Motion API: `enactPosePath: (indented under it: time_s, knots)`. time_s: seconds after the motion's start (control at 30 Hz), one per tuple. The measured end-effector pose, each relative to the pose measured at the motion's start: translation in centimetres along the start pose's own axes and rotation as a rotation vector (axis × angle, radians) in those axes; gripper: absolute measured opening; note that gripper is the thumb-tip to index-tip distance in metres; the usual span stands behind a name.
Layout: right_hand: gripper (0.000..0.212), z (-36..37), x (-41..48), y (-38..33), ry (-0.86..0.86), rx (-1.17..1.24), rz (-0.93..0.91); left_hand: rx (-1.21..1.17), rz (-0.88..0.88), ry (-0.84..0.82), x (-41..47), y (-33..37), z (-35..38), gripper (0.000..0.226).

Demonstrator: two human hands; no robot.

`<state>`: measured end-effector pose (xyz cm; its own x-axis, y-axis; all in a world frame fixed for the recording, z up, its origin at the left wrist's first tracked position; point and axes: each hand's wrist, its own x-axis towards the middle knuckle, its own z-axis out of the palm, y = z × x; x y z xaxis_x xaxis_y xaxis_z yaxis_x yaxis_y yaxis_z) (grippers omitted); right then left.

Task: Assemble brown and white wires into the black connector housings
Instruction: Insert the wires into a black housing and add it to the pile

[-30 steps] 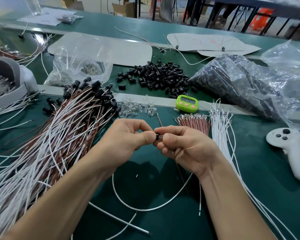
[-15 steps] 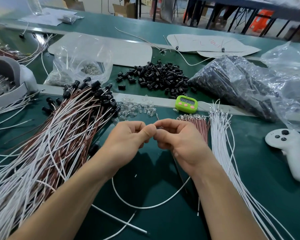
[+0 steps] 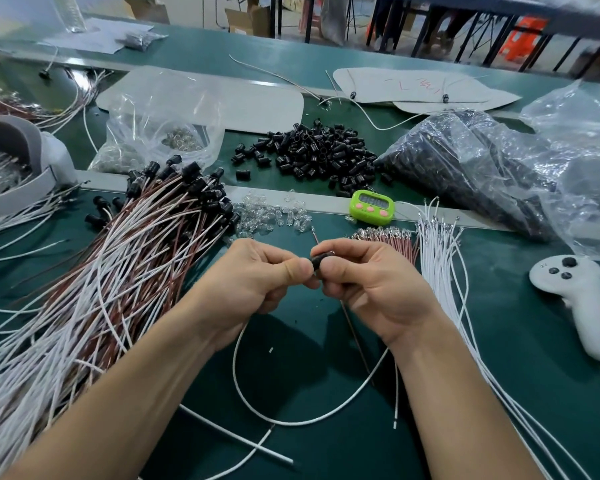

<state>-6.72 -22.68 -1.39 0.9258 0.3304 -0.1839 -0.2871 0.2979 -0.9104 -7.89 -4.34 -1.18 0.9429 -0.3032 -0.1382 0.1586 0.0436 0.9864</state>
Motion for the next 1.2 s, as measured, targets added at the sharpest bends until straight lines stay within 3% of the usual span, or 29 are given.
enactPosePath:
  time_s: [0.17, 0.37, 0.5, 0.63, 0.77, 0.87, 1.03, 1.2]
  knots:
    - [0.014, 0.3, -0.2, -0.2, -0.006, 0.134, 0.008, -0.061, 0.0, -0.01, 0.3, -0.5, 0.0, 0.024]
    - [0.037, 0.8, -0.2, -0.4, -0.097, 0.244, 0.134, -0.12, 0.017, -0.135, 0.3, -0.5, -0.5, 0.027]
    - [0.032, 1.5, 0.3, -0.2, 0.085, 0.228, 0.161, 0.111, 0.055, 0.043, 0.7, -1.2, 0.1, 0.02]
    - [0.051, 1.6, 0.5, 0.2, 0.193, 0.182, 0.121, 0.261, 0.135, 0.247, 1.0, -1.8, 0.5, 0.017]
    - [0.039, 1.9, 0.3, 0.1, 0.207, 0.213, 0.123, 0.266, 0.235, 0.261, 0.7, -1.5, 0.7, 0.044]
    - [0.049, 1.8, 0.0, 0.2, 0.19, 0.179, 0.119, 0.204, 0.265, 0.242, 0.4, -1.5, 0.7, 0.043]
    - [0.028, 1.9, -0.2, 0.1, 0.191, 0.189, 0.146, 0.288, 0.31, 0.273, 0.0, -1.8, 0.7, 0.047]
    - [0.026, 1.7, 0.1, 0.2, 0.222, 0.098, 0.075, 0.386, 0.335, 0.328, 0.1, -1.7, 0.9, 0.051]
